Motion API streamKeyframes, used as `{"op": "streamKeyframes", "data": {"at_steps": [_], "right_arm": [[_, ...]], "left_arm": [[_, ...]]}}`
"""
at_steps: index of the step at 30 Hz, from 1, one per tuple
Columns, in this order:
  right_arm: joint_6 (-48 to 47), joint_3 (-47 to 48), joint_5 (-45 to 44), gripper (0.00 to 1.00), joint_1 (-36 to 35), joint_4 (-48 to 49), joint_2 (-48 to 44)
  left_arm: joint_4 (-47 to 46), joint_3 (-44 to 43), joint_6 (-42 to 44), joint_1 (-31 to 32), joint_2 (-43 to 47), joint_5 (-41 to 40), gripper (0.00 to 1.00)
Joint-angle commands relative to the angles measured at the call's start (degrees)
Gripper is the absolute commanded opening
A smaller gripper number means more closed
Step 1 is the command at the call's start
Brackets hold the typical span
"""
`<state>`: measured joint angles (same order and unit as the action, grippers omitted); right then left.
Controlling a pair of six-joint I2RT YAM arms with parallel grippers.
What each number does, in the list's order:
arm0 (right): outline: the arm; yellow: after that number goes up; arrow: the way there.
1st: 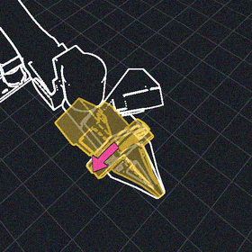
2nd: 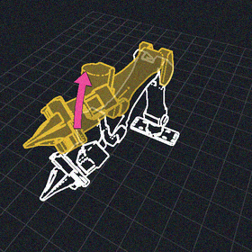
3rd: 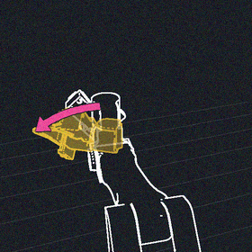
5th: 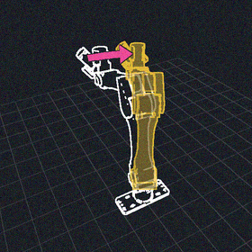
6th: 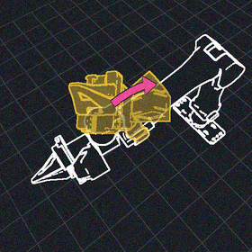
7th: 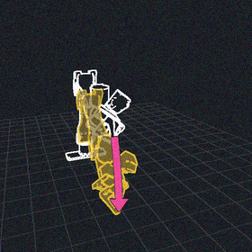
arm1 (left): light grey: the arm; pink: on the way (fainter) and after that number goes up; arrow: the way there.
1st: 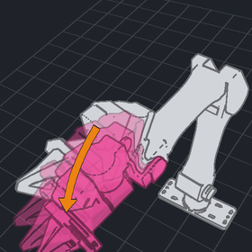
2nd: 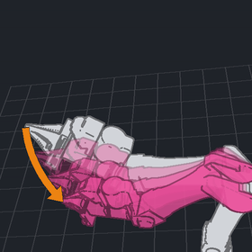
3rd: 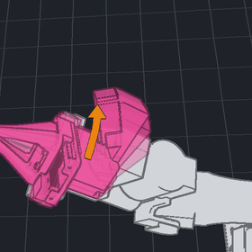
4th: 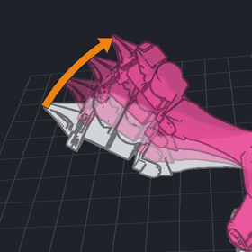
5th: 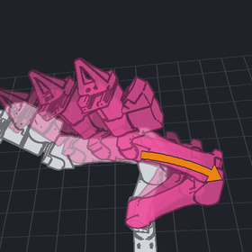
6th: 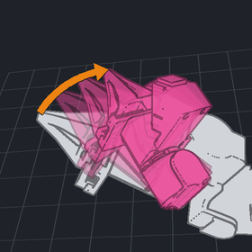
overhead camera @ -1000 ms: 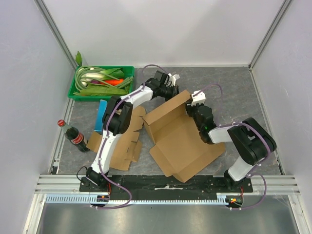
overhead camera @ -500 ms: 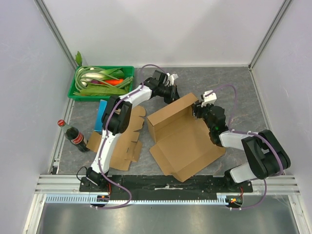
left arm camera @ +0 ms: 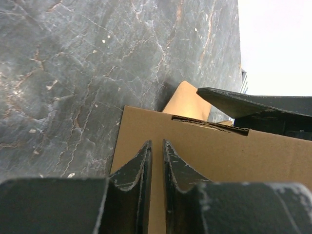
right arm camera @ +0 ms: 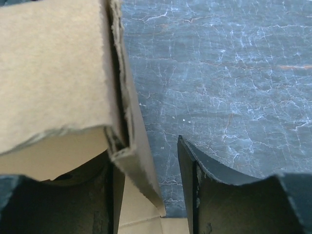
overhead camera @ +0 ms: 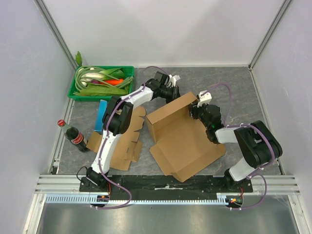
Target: Fold the paper box
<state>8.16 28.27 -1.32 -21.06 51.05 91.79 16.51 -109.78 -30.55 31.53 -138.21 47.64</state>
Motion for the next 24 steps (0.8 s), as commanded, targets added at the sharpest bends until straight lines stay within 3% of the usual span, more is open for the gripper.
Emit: {"op": "streamKeyframes", "data": {"at_steps": [1, 4, 11, 17, 18, 20, 21, 24], "right_arm": [[0.71, 0.39, -1.48, 0.54, -0.39, 4.41, -3.01], [-0.16, -1.81, -3.67, 0.59, -0.47, 4.06, -6.35], [-0.78, -3.14, -4.48, 0.54, -0.39, 4.32, -7.42], [-0.34, -1.56, -4.13, 0.3, -0.56, 4.76, -5.22], [-0.08, -0.94, -4.39, 0.2, -0.65, 5.02, -4.78], [0.01, -0.06, -4.56, 0.12, -1.26, 5.12, -3.21], [-0.16, 0.99, -4.91, 0.02, -1.61, 5.03, -2.59], [-1.04, 2.22, -7.9, 0.0, -3.63, 5.99, 0.05]], "left_arm": [[-1.92, -0.17, -1.8, 0.55, 1.72, 2.29, 0.2], [-1.75, -0.44, -1.8, 0.46, 1.54, 2.2, 0.2], [-1.57, -0.44, -2.06, 0.46, 1.28, 2.11, 0.2], [-1.75, -0.18, -2.5, 1.34, 1.63, 2.55, 0.19], [-2.27, -0.09, -2.68, 1.6, 1.72, 3.42, 0.19], [-5.33, 1.4, -4.95, 2.75, 1.98, 4.83, 0.18], [-6.74, 2.19, -6.01, 3.18, 2.07, 6.23, 0.18], [-9.92, 4.65, -8.74, 4.77, 3.03, 7.73, 0.18]]}}
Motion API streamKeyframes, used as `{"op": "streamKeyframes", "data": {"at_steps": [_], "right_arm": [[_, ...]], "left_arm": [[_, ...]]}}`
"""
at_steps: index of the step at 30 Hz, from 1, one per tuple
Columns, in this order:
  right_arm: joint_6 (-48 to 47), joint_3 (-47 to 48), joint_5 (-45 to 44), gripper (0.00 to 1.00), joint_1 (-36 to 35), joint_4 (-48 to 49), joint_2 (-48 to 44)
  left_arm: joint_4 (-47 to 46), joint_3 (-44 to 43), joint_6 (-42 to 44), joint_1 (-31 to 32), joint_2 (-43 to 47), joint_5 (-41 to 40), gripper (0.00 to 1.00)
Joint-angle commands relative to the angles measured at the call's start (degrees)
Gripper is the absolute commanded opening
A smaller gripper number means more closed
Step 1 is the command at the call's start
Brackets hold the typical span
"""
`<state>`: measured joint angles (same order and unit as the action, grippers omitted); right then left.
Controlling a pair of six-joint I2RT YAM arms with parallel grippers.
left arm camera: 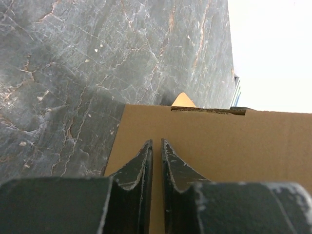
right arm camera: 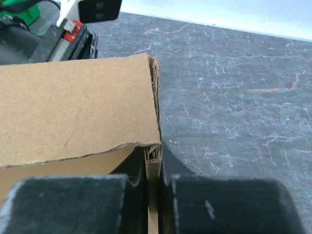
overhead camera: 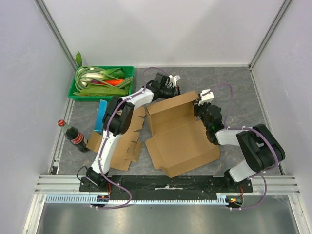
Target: Fold the paper box
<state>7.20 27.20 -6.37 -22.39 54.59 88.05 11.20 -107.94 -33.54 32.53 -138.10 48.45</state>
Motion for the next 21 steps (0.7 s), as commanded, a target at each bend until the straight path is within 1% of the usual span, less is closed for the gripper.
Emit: {"op": "streamKeyframes", "data": {"at_steps": [1, 5, 7, 9, 12, 13, 14, 15, 16, 17, 18, 20, 21], "right_arm": [[-0.17, 3.47, -4.95, 0.0, -3.09, 2.89, 4.4], [-2.18, 4.44, -13.38, 0.0, -5.82, 3.5, 7.13], [-2.19, 4.61, -15.33, 0.0, -6.61, 4.03, 8.18], [-2.11, 4.62, -14.11, 0.0, -6.7, 3.77, 8.28], [-0.96, 3.39, -12.53, 0.0, -6.7, 2.11, 5.56], [-0.53, 2.95, -12.18, 0.06, -6.7, 1.32, 3.38], [-0.44, 2.68, -11.74, 0.33, -6.61, -0.26, 2.14], [-0.7, 2.68, -10.08, 0.42, -6.61, -4.27, 0.82], [-0.7, 2.51, -9.72, 0.48, -6.52, -6.4, -1.72], [-0.44, 2.51, -9.28, 0.58, -6.52, -8.77, -3.13], [0.0, 2.85, -8.14, 0.62, -6.52, -13.76, -4.28], [0.18, 4.26, -7.17, 0.67, -6.52, -20.45, -7.18], [0.53, 5.22, -6.55, 0.7, -6.35, -26.32, -7.97]], "left_arm": [[-4.87, 3.69, -6.27, 4.29, 3.54, 7.19, 0.17], [-6.89, 6.6, -7.15, 4.73, 5.29, 8.15, 0.16], [-8.65, 7.83, -7.94, 4.91, 6.0, 8.42, 0.16], [-8.13, 7.75, -7.51, 4.82, 6.35, 7.11, 0.16], [-6.9, 7.75, -6.8, 3.68, 6.79, 4.82, 0.16], [-6.9, 7.66, -7.06, 3.33, 6.88, 4.47, 0.16], [-6.81, 7.74, -7.15, 2.98, 6.88, 4.12, 0.16], [-6.55, 7.57, -6.81, 2.28, 7.14, 3.16, 0.16], [-5.93, 7.4, -6.54, 1.92, 7.41, 2.62, 0.17], [-5.67, 7.39, -6.36, 1.48, 7.5, 2.18, 0.17], [-5.14, 7.13, -5.93, 1.04, 7.85, 1.48, 0.17], [-4.09, 6.52, -5.66, -0.27, 8.2, 0.69, 0.2], [-3.82, 6.43, -5.31, -1.15, 8.64, 0.08, 0.21]]}}
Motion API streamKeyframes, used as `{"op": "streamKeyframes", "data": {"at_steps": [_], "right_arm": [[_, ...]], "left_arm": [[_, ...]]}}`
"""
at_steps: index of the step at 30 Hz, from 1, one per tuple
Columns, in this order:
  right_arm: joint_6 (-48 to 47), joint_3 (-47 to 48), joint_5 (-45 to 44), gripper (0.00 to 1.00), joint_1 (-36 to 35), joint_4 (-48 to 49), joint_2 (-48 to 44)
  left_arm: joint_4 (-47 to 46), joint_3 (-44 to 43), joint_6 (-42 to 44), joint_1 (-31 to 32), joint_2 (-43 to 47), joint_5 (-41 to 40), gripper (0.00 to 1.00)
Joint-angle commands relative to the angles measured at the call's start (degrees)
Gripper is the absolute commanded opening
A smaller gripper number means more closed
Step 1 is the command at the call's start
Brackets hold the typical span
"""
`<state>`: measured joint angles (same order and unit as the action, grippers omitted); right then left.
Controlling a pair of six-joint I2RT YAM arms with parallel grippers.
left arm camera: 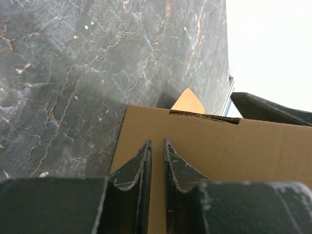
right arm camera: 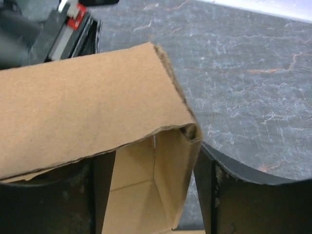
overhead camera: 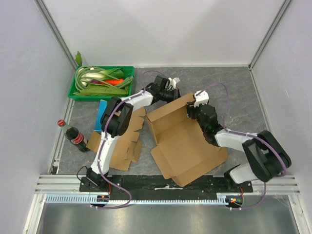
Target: Fold the paper box
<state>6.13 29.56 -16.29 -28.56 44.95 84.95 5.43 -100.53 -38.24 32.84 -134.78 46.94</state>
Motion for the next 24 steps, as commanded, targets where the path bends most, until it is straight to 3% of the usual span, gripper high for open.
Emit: {"op": "streamKeyframes", "data": {"at_steps": [1, 3, 4, 15, 20, 24], "right_arm": [[2.47, 3.22, 3.55, 0.73, -0.27, -19.43, -6.62], [4.41, 4.01, 3.03, 0.84, -0.27, -27.23, -8.3], [5.98, 4.01, 2.94, 0.97, -0.19, -29.46, -10.22], [21.62, 5.5, -0.14, 0.98, -0.27, -61.36, -26.13], [28.75, 10.5, 6.35, 0.98, -0.1, -77.51, -26.68], [42.94, 13.41, 2.69, 0.98, -0.1, -88.26, -30.78]], "left_arm": [[2.21, -1.33, -0.35, -1.81, 5.75, 1.32, 0.23], [3.88, -2.64, 0.61, -2.78, 6.02, 0.62, 0.25], [4.67, -3.35, 0.97, -2.96, 6.02, 0.52, 0.26], [12.05, -4.06, 7.91, -2.96, 10.32, -5.37, 0.35], [12.76, -3.53, 8.97, -2.26, 11.64, -4.92, 0.37], [13.81, -1.34, 11.07, -1.55, 14.8, -7.47, 0.37]]}}
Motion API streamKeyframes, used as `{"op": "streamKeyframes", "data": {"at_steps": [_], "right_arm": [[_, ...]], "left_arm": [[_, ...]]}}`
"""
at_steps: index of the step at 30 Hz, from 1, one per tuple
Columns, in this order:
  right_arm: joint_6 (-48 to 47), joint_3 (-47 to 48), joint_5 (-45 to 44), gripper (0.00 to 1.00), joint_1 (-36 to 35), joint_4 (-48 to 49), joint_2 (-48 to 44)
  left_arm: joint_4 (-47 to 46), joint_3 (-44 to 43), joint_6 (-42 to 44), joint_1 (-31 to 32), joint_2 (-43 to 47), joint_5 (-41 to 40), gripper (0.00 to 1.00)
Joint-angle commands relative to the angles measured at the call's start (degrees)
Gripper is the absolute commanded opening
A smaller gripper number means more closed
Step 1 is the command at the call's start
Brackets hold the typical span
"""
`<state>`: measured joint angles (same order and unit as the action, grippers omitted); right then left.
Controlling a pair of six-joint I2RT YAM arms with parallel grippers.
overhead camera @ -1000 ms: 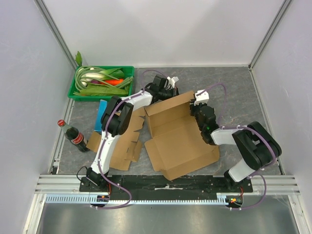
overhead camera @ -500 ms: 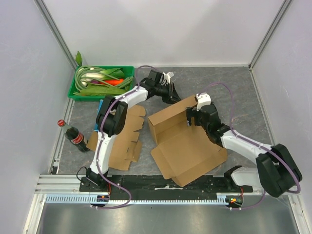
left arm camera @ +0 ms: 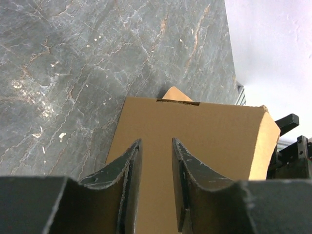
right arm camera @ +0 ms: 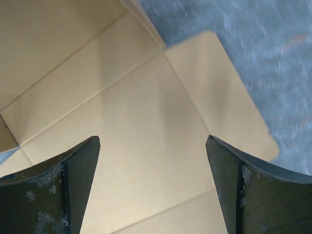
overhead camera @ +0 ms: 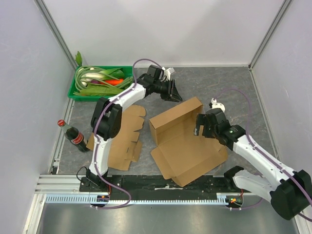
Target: Fold the paper box
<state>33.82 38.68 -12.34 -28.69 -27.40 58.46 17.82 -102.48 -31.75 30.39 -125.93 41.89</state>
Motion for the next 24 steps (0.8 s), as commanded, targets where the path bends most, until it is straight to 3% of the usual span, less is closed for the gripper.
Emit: {"op": "streamKeyframes", "data": {"at_steps": [1, 5, 10, 13, 19, 24], "right_arm": [[18.7, 4.3, -1.81, 0.98, 0.03, -17.85, -5.62], [33.12, 0.44, 1.79, 0.98, 0.12, -27.59, -10.55], [39.12, -0.19, 1.09, 0.98, 0.39, -33.07, -8.89], [38.08, 1.84, -5.22, 0.98, 1.52, -33.16, -4.15], [25.53, -2.28, -0.24, 0.98, 14.79, -22.02, 6.14], [19.01, -2.47, 3.88, 0.97, 15.59, -8.04, 11.48]], "left_arm": [[1.86, 0.96, 5.46, 1.07, 6.92, -3.64, 0.37], [3.36, 2.63, 7.93, 2.12, 9.65, -7.62, 0.37], [4.23, 3.69, 9.94, 4.41, 12.62, -12.25, 0.37], [4.5, 5.7, 12.67, 5.9, 16.23, -19.29, 0.37], [6.77, 9.04, 16.89, 5.99, 27.12, -25.18, 0.37], [3.72, 20.01, 22.07, 7.83, 44.13, -25.99, 0.38]]}}
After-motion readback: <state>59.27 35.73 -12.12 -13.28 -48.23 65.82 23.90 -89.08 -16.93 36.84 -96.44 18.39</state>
